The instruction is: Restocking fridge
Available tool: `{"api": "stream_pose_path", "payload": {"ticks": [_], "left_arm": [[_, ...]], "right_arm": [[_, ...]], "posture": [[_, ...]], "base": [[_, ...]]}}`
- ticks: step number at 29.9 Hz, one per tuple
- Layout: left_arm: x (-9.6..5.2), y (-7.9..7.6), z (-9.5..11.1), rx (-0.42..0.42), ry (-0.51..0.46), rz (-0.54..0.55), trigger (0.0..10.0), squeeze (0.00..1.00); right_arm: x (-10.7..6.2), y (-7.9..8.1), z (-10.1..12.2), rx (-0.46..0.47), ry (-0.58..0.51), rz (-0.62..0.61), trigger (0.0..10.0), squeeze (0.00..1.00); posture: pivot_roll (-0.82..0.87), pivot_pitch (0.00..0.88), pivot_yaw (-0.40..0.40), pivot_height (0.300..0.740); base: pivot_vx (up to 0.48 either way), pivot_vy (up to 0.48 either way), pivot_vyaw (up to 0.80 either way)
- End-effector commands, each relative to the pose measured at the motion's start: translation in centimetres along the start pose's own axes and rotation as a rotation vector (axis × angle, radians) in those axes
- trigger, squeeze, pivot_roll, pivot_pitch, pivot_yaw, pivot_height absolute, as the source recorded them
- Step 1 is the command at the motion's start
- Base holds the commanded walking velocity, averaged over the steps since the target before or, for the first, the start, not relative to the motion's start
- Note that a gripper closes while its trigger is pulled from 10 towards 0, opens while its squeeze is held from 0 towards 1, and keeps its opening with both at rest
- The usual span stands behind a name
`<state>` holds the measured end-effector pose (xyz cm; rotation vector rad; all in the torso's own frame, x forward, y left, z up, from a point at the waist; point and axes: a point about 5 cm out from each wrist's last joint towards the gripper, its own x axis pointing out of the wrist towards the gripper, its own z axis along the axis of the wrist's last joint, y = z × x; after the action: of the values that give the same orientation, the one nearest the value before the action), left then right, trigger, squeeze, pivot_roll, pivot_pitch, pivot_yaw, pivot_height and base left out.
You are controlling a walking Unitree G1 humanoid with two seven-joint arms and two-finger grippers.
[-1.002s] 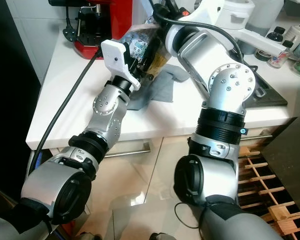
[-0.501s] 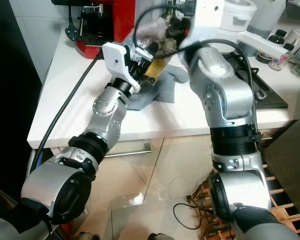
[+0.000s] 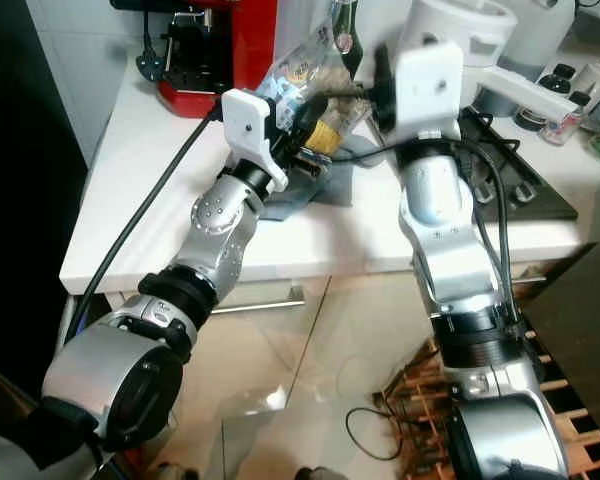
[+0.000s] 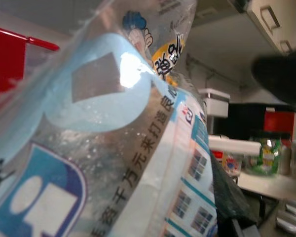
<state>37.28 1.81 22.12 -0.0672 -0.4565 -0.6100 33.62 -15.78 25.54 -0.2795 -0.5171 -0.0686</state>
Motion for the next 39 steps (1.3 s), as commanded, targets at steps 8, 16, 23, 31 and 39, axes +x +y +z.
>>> {"api": "stream_pose_path", "payload": {"ticks": [8,16,23,31,39], "left_arm": [[-3.2,4.6,3.8,0.226,-0.03,0.069,0.0,0.0],[-6.2,6.1,3.6,0.236,0.012,0.303,0.0,0.0],[-6.1,5.9,3.7,0.213,0.046,0.418,10.0,0.0],[-5.8,5.2,3.2,0.219,0.08,0.441,10.0,0.0],[-5.2,5.0,2.9,0.207,0.091,0.446,10.0,0.0]], "right_arm": [[-6.0,0.1,-2.7,0.021,0.027,-0.117,10.0,1.0],[-6.7,-1.9,-5.6,0.077,0.198,-0.214,10.0,1.0],[-4.3,-0.3,-6.1,0.109,0.234,-0.158,10.0,0.0],[-2.6,1.7,-6.1,0.141,0.232,-0.089,10.0,0.0],[-2.6,1.5,-7.0,0.168,0.281,-0.11,10.0,0.0]], "posture": [[-0.05,0.0,0.036,0.74],[-0.04,0.0,-0.013,0.74],[-0.04,0.0,-0.053,0.74],[-0.06,0.0,-0.032,0.74],[-0.07,0.0,-0.021,0.74]], "base": [[0.0,0.0,0.0],[0.0,0.0,0.0],[0.0,0.0,0.0],[0.0,0.0,0.0],[-0.169,0.0,0.0]]}}
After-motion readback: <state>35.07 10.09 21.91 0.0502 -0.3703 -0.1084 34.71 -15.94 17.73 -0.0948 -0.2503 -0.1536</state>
